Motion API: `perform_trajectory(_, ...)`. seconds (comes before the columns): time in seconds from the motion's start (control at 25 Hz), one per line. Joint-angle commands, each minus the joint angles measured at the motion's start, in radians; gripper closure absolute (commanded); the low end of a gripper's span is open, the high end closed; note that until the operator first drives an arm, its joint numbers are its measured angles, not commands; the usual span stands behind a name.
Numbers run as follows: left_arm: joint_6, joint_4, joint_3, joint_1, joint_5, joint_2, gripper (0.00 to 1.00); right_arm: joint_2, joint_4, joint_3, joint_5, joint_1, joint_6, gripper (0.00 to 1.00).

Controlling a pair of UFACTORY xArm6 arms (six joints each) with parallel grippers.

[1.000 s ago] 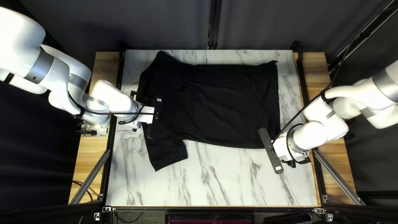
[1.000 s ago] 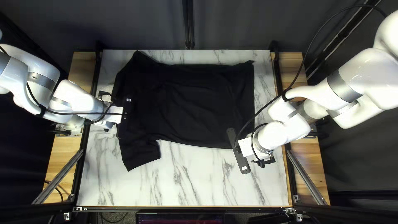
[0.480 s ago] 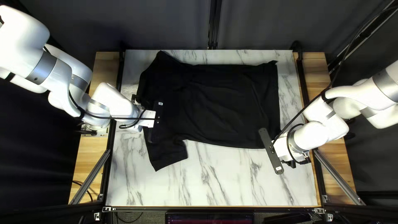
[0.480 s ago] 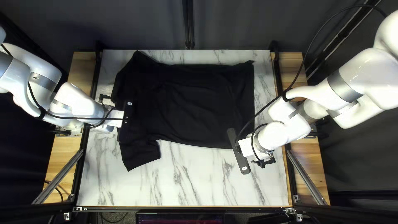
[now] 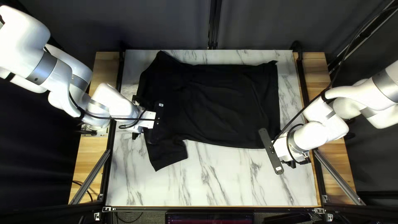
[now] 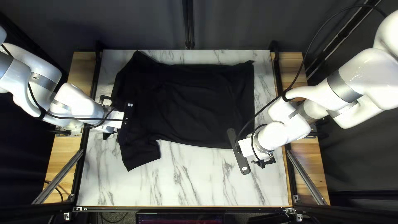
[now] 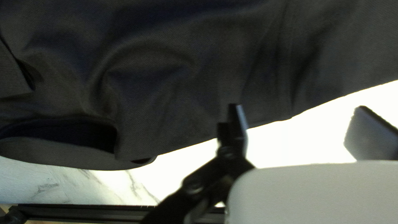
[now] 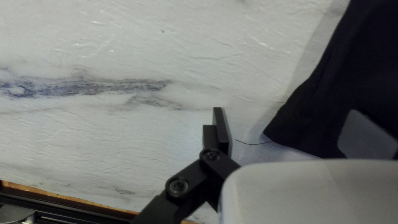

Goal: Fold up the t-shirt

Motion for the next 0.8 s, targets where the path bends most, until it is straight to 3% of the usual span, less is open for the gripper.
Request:
perform_trajectory(0.04, 0.026, 0.001, 0.007, 0.037, -0.033, 0.020, 0.00, 0.002, -0.002, -0.001, 0.000, 0.002, 0.004, 0.00)
perform_trajectory(0.32, 0.051, -0.002, 0.020, 0.068, -0.085, 0.050, 0.03, 0.006, -0.002, 0.000, -0.006, 0.003, 0.006, 0.00)
perform_trajectory(0.4, 0.053, -0.003, 0.024, 0.072, -0.094, 0.055, 0.19, 0.005, -0.002, 0.000, -0.006, 0.004, 0.007, 0.00)
perform_trajectory(0.44, 0.057, -0.004, 0.024, 0.077, -0.103, 0.062, 0.21, 0.006, -0.002, -0.001, -0.006, 0.004, 0.008, 0.00)
perform_trajectory(0.56, 0.068, -0.008, 0.023, 0.082, -0.102, 0.059, 0.79, 0.004, -0.002, 0.001, -0.006, 0.005, 0.010, 0.00)
perform_trajectory(0.6, 0.069, -0.007, 0.022, 0.083, -0.104, 0.062, 0.91, 0.004, -0.002, 0.001, -0.007, 0.005, 0.011, 0.00)
perform_trajectory(0.8, 0.074, -0.007, 0.023, 0.087, -0.113, 0.069, 0.96, 0.003, -0.001, 0.001, -0.006, 0.004, 0.009, 0.00)
